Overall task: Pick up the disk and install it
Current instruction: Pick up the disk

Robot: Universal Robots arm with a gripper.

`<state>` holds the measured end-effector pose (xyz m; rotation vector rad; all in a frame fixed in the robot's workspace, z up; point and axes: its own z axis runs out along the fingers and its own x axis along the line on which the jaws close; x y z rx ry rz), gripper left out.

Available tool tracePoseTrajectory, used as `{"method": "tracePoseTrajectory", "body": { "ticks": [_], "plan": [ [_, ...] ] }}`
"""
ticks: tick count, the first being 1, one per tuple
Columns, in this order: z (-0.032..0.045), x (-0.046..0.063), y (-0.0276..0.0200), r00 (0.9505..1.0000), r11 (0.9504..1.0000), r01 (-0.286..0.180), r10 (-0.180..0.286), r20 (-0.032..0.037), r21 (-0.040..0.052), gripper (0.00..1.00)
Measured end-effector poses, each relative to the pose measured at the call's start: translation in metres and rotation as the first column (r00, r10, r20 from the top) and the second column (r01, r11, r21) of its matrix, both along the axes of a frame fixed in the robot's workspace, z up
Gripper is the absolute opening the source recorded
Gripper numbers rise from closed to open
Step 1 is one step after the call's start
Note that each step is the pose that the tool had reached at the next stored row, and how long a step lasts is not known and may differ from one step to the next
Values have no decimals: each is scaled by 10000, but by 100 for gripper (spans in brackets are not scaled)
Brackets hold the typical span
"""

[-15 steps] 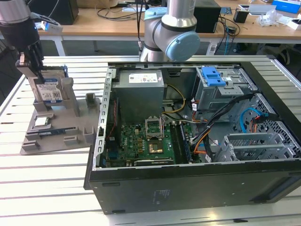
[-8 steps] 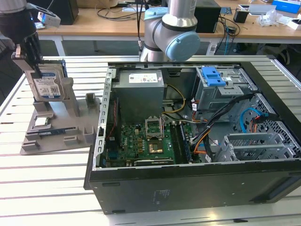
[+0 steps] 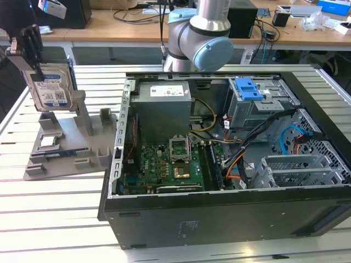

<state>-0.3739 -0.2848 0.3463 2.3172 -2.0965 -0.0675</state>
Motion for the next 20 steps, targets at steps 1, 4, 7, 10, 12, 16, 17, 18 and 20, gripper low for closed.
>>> {"method": "tracePoseTrajectory", "body": {
  "ticks": [1, 4, 7, 10, 12, 16, 17, 18, 20],
  "plan": [
    [35, 0, 0, 10000, 10000, 0, 0, -1, -1, 37],
    [141, 0, 0, 10000, 10000, 0, 0, -1, 0, 37],
    [202, 0, 0, 10000, 10000, 0, 0, -1, -1, 37],
    [314, 0, 0, 10000, 10000, 0, 0, 0, -1, 37],
    [360, 0, 0, 10000, 10000, 0, 0, -1, -1, 37],
    [463, 0, 0, 10000, 10000, 0, 0, -1, 0, 37],
    [481, 0, 0, 10000, 10000, 0, 0, -1, -1, 37],
    [500, 0, 0, 10000, 10000, 0, 0, -1, -1, 37],
    [565, 0, 0, 10000, 10000, 0, 0, -1, -1, 37]
  ]
}}
